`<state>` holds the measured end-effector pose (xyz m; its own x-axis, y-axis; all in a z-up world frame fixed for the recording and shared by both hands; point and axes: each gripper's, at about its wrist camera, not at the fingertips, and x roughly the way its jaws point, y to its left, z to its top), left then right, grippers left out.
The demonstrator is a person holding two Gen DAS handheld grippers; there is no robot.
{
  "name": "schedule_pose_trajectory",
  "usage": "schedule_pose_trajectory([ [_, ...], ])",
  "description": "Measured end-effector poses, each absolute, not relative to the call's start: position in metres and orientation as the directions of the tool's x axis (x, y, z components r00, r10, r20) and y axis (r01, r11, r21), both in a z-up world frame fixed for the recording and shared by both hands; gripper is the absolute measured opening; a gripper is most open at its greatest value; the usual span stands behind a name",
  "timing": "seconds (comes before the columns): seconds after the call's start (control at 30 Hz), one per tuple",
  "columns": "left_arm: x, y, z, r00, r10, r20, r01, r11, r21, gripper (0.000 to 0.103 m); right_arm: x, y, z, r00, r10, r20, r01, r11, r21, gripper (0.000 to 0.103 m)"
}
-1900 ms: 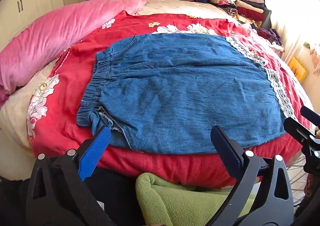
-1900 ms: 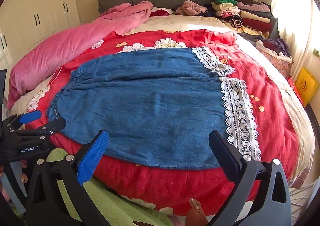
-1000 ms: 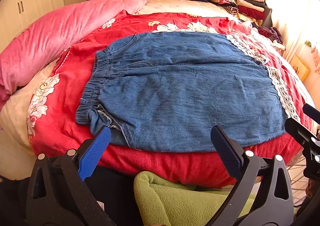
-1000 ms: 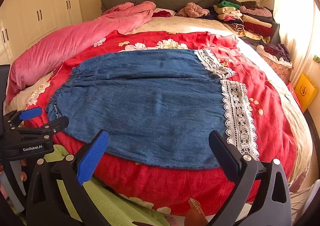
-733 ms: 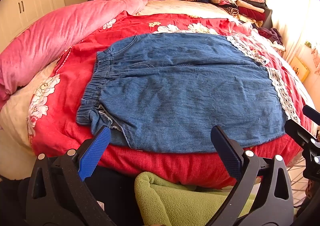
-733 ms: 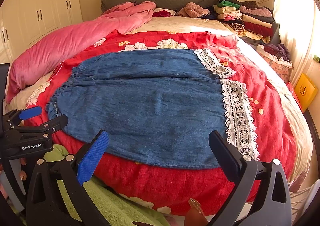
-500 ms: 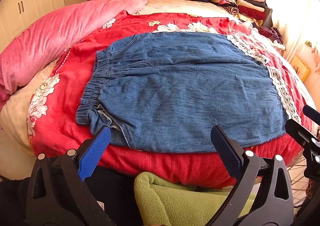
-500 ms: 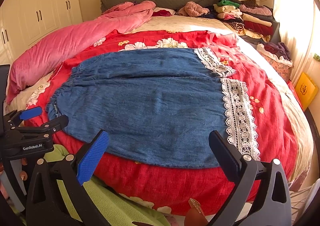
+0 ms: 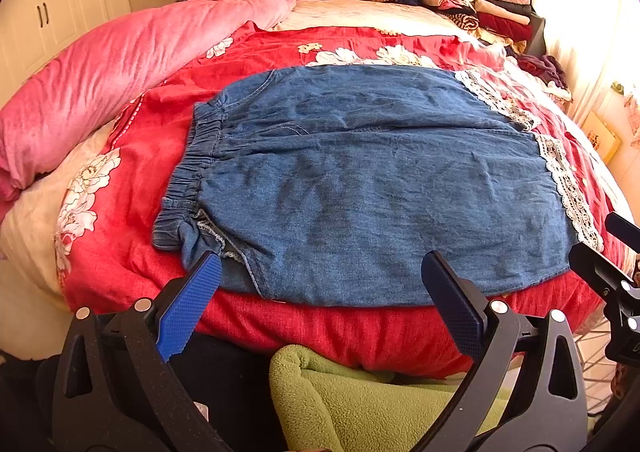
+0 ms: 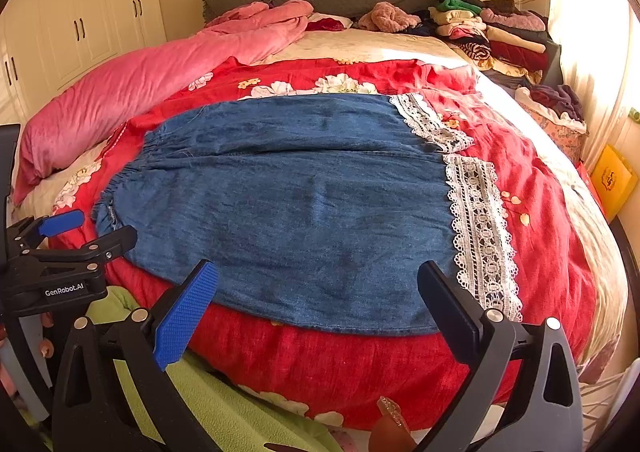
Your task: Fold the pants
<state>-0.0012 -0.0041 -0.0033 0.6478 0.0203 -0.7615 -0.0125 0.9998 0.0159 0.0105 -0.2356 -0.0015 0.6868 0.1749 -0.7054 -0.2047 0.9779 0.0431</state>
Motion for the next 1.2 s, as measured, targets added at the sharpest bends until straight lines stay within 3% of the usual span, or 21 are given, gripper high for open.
schedule_pose_trajectory([
  [1.2, 0.0, 0.005, 0.002, 0.662, 0.025, -0.749, -0.026, 1.0, 0.01, 0.094, 0.024, -0.214, 0.004, 0.676, 0.203, -0.708, -0.261, 0.965, 0.027, 0.099],
])
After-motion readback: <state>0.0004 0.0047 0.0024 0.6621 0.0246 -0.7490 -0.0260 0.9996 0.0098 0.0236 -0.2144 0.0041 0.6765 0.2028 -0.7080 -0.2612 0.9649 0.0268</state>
